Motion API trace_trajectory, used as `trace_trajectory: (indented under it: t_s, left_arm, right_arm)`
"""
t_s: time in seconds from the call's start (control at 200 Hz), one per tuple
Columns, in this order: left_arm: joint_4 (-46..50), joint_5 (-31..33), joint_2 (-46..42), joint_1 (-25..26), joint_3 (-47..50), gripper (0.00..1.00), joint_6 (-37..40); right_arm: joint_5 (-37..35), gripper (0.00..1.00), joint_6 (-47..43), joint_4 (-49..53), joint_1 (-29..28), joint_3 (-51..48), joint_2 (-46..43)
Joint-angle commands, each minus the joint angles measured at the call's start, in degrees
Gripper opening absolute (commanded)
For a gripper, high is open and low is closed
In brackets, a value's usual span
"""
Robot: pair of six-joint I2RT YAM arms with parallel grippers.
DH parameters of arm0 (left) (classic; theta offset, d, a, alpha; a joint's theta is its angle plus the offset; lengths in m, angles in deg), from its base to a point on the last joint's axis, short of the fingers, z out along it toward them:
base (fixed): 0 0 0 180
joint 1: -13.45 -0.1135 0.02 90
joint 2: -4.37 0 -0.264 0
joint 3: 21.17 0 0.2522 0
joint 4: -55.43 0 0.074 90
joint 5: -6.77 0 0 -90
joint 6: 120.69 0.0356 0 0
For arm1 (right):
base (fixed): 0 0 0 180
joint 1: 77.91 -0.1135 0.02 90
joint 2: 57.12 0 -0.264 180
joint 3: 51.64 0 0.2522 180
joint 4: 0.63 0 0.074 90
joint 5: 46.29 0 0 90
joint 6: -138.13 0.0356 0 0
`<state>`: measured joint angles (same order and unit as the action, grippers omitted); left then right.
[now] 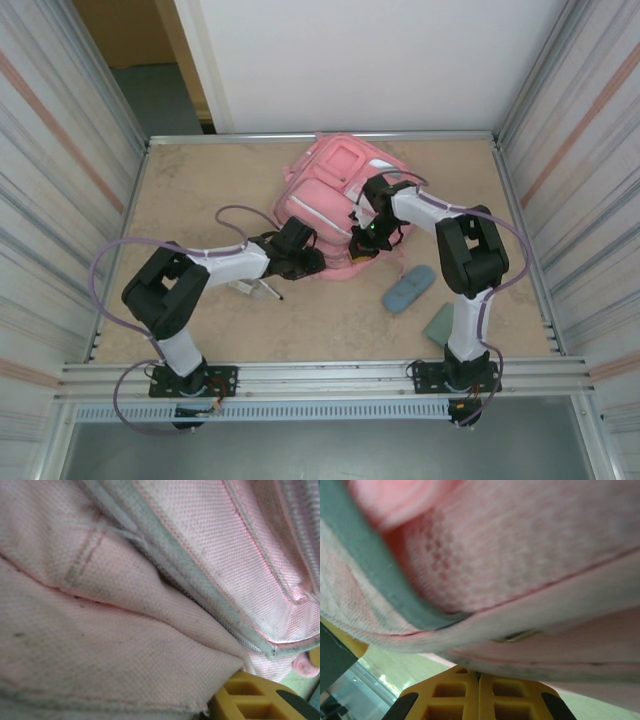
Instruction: Pack the student bag
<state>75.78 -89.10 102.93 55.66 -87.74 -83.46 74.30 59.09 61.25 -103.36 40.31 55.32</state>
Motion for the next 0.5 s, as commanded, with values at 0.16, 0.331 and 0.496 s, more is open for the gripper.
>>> trace_trajectory:
  t_s: [0.16, 0.331, 0.496]
  left_arm:
    - [-9.94, -0.07, 1.34, 2.29, 0.19, 0.33, -0.23]
    - [-10.72, 0.82, 0.06, 2.64, 0.34, 0.34, -0.41]
    - [-8.71, 1.59, -4.63, 0.6, 3.7, 0.44, 0.62]
  right_arm:
    - [12.84, 0.0, 4.69, -3.56, -4.93, -2.29, -2.47]
    - [11.07, 0.0, 12.48, -10.26, -7.62, -1.77, -2.29]
    - [5.8, 0.0, 13.52, -11.24, -7.41, -3.13, -3.62]
